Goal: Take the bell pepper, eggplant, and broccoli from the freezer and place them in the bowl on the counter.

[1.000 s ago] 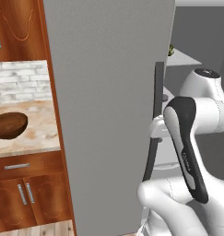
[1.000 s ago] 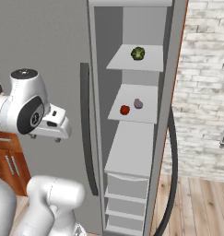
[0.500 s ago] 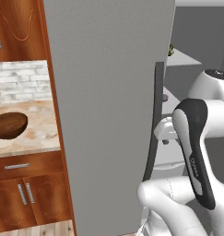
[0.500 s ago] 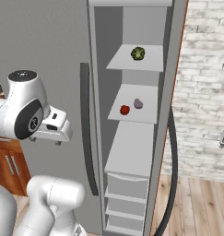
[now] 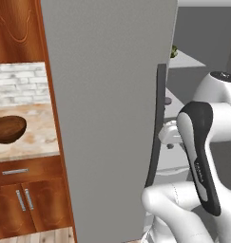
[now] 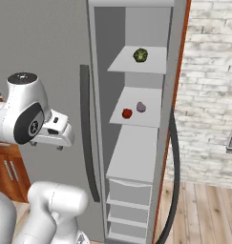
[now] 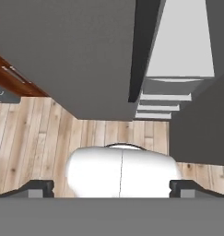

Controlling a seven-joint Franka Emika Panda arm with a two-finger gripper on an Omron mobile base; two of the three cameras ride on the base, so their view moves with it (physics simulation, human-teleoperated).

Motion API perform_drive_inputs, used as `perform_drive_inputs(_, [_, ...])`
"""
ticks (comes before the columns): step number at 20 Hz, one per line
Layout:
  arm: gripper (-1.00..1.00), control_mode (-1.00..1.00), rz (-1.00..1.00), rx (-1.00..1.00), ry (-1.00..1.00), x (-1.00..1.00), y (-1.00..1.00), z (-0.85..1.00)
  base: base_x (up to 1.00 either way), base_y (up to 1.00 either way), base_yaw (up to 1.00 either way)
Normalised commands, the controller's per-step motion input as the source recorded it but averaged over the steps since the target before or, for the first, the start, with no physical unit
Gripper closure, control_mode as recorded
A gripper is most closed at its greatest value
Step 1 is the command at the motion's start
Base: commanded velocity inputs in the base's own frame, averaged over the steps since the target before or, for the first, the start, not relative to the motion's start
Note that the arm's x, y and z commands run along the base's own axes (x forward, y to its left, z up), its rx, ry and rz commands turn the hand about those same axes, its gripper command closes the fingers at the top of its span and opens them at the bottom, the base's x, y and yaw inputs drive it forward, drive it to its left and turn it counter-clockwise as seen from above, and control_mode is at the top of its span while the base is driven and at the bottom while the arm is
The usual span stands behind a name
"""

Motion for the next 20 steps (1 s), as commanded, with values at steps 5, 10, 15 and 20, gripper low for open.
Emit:
perform_drive_inputs(5, [-1.0,1.0,0.0,0.0,0.0,0.0,0.0,0.0,0.49,-0.4,0.0])
perform_drive_inputs(10, [-1.0,1.0,0.0,0.0,0.0,0.0,0.0,0.0,0.56,-0.36,0.0])
perform_drive_inputs(15, [-1.0,1.0,0.0,0.0,0.0,0.0,0.0,0.0,0.39,-0.62,0.0])
perform_drive_inputs(20, [-1.0,1.0,0.0,0.0,0.0,0.0,0.0,0.0,0.13,-0.72,0.0])
